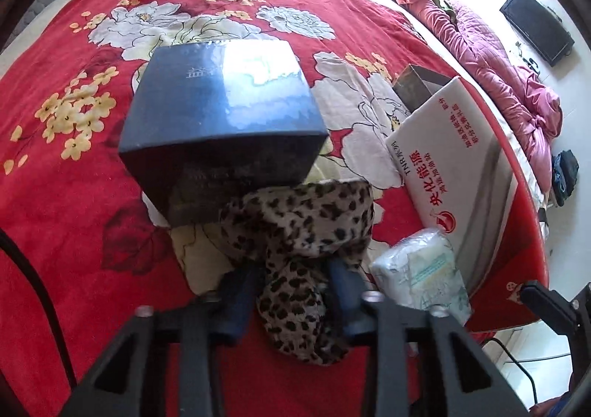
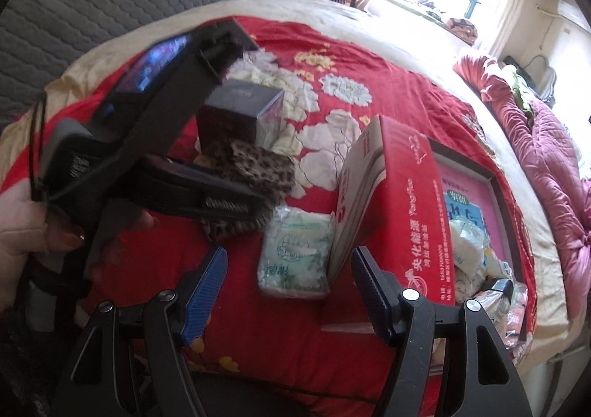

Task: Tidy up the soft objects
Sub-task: 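Grasp the leopard-print scarf with left gripper while right gripper grasps the clear pad pack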

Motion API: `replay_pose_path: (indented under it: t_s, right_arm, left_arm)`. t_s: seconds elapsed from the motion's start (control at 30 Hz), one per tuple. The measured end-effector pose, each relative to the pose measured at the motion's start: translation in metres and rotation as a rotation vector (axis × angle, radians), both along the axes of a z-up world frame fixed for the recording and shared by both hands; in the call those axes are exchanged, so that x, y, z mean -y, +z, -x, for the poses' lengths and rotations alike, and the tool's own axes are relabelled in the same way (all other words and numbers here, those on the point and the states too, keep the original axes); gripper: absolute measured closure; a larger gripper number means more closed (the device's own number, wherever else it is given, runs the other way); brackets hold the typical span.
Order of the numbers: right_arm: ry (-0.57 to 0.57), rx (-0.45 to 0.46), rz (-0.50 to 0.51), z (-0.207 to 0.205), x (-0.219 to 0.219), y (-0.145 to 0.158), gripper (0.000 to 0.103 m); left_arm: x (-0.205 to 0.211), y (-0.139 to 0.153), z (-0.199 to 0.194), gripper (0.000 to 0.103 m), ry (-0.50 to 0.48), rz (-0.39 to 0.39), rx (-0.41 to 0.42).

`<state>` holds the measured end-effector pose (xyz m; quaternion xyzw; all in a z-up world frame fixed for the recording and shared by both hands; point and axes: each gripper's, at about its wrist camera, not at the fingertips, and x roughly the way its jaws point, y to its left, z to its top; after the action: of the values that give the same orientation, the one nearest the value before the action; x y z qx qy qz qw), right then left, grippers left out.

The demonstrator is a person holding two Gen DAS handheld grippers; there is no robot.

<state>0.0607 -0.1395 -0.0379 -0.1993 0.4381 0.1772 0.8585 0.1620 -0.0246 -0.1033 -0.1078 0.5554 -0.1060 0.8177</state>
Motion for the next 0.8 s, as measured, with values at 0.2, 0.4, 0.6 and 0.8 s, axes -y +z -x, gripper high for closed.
replay_pose_path:
  t_s: [0.2,0.4,0.6,0.8]
  right_arm:
    - [-0.005,-0.033,0.065,-0.009,-0.010,-0.020,0.032]
    - [-0.007,-0.036,0.135,-0.017,-0.021,-0.035,0.032]
    - [-0.011,-0.013,0.239,-0.027,-0.036,-0.052,0.032]
    - [-0.042,0.024,0.375,-0.037,-0.051,-0.072,0.032]
  left_arm:
    - [-0.004,0.005,0.002,0.089,-0.002,0.054,0.020]
    - [-0.031,0.010,0.019,0.090,0.046,0.100,-0.013]
    - [-0.063,0.030,0.047,0.090,0.092,0.030,0.016]
    - [-0.078,0.039,0.058,0.090,0.123,-0.003,0.047]
